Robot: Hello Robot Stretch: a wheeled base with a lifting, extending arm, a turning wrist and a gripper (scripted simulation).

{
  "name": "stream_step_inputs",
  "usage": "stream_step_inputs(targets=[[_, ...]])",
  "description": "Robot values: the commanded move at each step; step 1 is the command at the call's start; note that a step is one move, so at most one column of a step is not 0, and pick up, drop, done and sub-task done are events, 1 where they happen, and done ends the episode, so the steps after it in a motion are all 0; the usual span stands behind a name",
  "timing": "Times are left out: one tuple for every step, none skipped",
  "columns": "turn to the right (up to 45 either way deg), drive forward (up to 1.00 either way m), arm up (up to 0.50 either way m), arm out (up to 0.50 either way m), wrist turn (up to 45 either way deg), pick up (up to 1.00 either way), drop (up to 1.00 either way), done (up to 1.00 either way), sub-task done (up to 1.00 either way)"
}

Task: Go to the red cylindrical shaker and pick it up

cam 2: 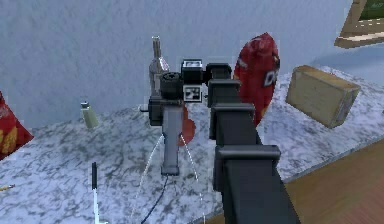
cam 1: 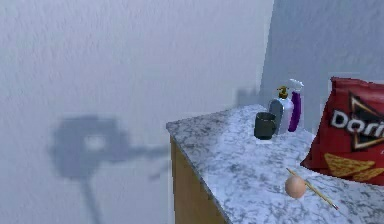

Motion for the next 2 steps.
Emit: stream_step_inputs(targets=[[0.0, 0.00, 0.00, 0.00, 45.0, 0.00, 0.00, 0.00, 0.00], [0.0, 0.00, 0.00, 0.00, 45.0, 0.00, 0.00, 0.00, 0.00]])
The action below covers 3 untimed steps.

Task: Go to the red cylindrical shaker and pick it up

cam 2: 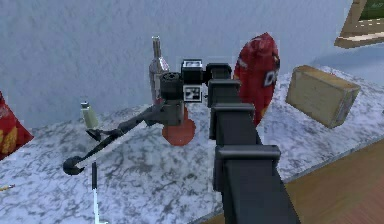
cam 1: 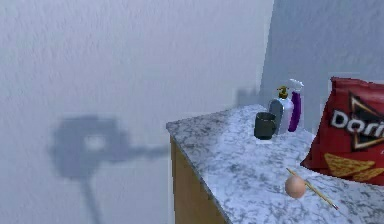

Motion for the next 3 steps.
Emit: stream_step_inputs(targets=[[0.0, 0.00, 0.00, 0.00, 45.0, 0.00, 0.00, 0.00, 0.00], [0.0, 0.00, 0.00, 0.00, 39.0, 0.00, 0.00, 0.00, 0.00], [0.0, 0.00, 0.00, 0.00, 0.0, 1.00, 0.00, 0.00, 0.00]])
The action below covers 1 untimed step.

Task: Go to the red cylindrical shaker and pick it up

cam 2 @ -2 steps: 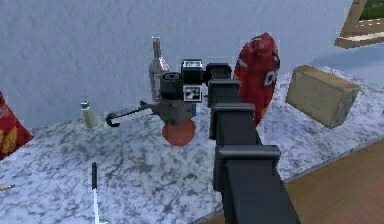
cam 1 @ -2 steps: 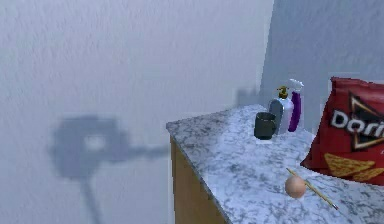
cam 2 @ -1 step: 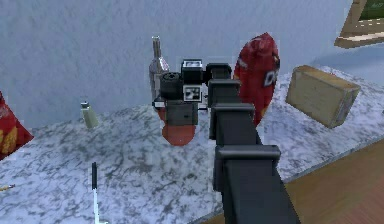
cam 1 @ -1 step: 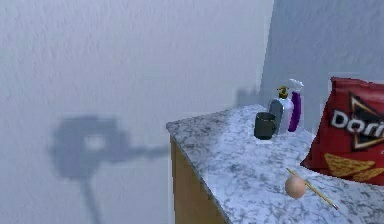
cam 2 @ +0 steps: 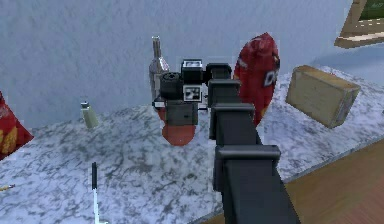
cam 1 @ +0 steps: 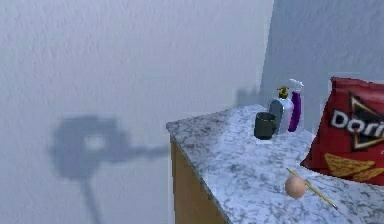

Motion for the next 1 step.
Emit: stream_step_inputs(targets=[[0.0, 0.00, 0.00, 0.00, 0.0, 0.00, 0.00, 1.00, 0.00]])
